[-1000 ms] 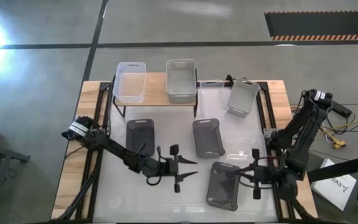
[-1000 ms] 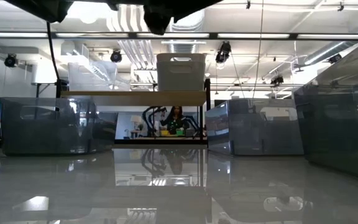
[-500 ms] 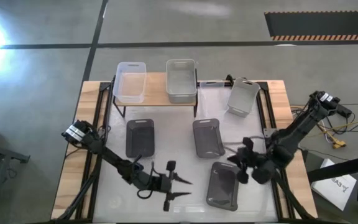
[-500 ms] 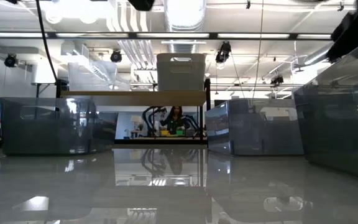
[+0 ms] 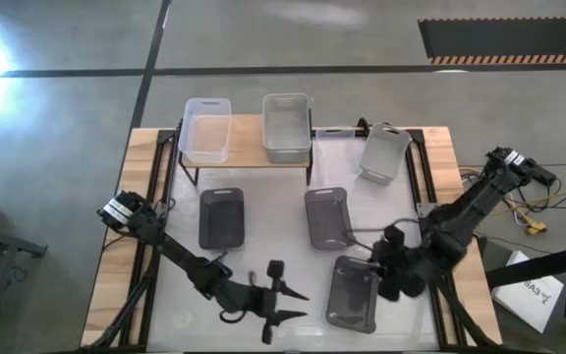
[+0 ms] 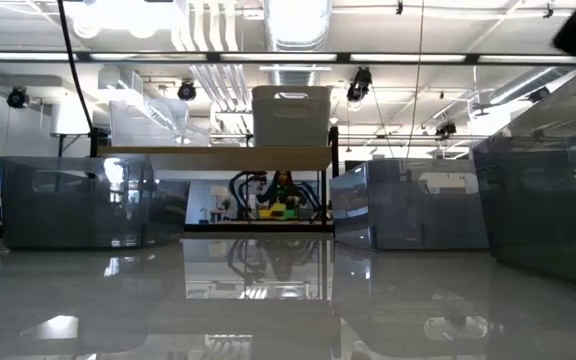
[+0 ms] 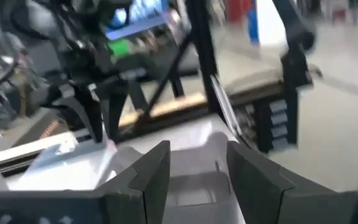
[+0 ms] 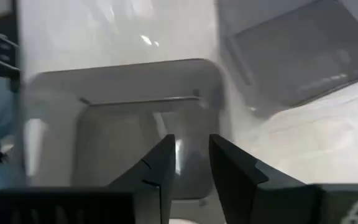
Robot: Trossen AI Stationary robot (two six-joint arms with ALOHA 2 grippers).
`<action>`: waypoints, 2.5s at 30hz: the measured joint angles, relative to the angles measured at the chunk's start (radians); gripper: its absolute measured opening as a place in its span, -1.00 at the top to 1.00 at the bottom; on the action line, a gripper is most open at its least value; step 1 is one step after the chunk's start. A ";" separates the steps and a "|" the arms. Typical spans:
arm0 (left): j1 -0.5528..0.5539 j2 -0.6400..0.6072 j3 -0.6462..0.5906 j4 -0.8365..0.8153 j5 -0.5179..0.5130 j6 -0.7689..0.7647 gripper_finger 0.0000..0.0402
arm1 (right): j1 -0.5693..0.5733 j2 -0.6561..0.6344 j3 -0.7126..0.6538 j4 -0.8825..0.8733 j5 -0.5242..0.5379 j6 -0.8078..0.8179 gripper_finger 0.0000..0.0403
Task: Stack baskets on shelf by color
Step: Stack the bottom black bin on top of the top black bin
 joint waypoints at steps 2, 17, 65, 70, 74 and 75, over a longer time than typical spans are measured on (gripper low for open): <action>0.011 0.015 0.121 -0.219 0.047 -0.018 0.29 | 0.082 0.030 0.008 0.006 0.077 0.081 0.53; 0.101 0.394 0.759 -0.804 0.366 -0.063 0.17 | 0.398 0.405 0.119 0.007 0.503 0.393 0.77; -0.001 0.147 0.664 -1.164 0.165 -0.369 1.00 | 0.510 0.534 0.464 -0.200 0.743 0.198 0.81; -0.047 0.037 0.661 -1.372 0.078 -0.468 1.00 | 0.526 0.539 0.453 -0.198 0.774 0.206 0.81; -0.068 -0.041 0.654 -1.599 0.005 -0.610 1.00 | 0.527 0.559 0.449 -0.199 0.774 0.209 0.81; -0.069 -0.054 0.649 -1.652 0.003 -0.649 1.00 | 0.527 0.565 0.449 -0.201 0.774 0.210 0.81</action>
